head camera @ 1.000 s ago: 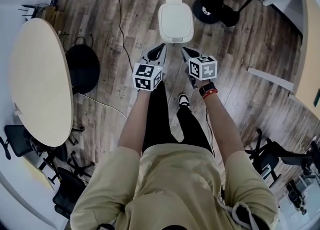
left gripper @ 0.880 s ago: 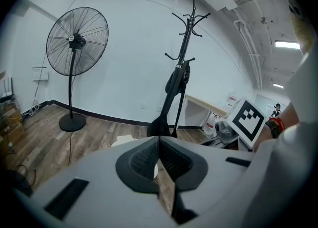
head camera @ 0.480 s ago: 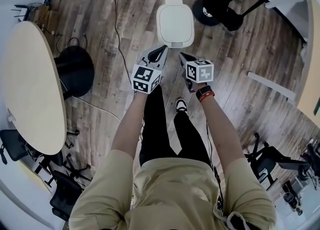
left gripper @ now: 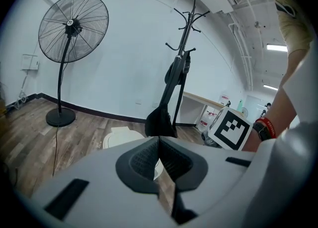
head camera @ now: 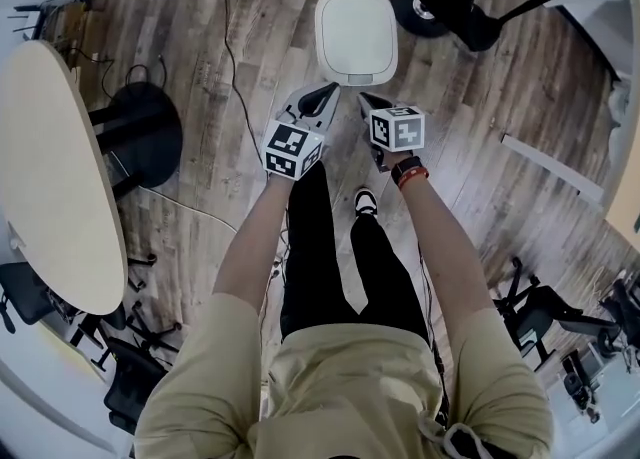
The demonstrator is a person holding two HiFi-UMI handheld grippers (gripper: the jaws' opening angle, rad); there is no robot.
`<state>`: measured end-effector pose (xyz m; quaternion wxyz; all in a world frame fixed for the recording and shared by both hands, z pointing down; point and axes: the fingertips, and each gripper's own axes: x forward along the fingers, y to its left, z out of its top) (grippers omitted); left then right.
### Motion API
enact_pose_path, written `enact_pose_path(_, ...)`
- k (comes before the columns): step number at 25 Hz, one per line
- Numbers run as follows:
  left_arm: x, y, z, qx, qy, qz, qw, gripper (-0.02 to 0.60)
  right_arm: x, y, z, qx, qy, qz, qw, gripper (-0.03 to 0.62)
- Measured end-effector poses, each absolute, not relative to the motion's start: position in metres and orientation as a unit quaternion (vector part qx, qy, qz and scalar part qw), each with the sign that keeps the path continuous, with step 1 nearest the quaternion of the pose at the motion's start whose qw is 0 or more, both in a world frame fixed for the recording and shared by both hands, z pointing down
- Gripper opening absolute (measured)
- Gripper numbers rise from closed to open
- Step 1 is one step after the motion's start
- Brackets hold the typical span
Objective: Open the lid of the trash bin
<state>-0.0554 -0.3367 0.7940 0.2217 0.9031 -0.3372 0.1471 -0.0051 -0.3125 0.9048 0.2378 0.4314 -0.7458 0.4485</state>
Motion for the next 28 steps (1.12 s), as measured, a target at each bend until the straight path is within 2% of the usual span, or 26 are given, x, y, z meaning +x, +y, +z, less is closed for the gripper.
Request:
enact_pose_path(22,-0.047,-0.353,0.896,0.924,-0.284,0.151,0.209,0.025,0.009,-0.339,1.020,0.468,-0.714,0.462,0.240,0.015)
enact_pose_path(28,-0.026,-0.347,0.909,0.926,-0.268,0.152,0.217,0.025,0.027,-0.343,1.027,0.474,-0.706,0.452,0.267,0.015)
